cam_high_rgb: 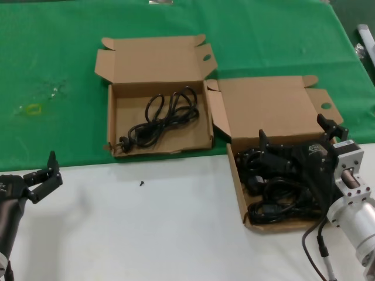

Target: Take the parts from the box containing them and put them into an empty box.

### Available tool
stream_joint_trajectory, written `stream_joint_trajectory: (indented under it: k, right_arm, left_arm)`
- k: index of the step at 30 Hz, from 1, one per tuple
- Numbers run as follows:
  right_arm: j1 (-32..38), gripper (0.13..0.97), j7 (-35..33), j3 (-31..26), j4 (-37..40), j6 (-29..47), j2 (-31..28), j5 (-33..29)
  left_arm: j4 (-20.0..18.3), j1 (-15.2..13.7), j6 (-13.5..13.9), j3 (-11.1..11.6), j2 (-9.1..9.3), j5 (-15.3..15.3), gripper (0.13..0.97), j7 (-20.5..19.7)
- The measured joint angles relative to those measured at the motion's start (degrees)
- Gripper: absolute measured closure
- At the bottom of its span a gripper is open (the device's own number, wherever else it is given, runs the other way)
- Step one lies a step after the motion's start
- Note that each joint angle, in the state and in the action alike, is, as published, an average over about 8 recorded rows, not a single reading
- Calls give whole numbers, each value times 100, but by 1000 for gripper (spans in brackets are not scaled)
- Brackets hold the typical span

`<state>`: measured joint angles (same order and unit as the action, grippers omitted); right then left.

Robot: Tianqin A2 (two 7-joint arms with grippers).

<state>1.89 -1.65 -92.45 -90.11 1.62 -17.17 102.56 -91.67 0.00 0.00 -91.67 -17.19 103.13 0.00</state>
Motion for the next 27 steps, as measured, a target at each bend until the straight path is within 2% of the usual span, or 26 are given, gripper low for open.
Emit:
stream_joint_trajectory:
  k: [27]
  right_arm:
    - [0, 129, 0, 0, 0, 0, 0, 0]
  left_arm:
    - [0, 0, 0, 0, 0, 0, 132, 0]
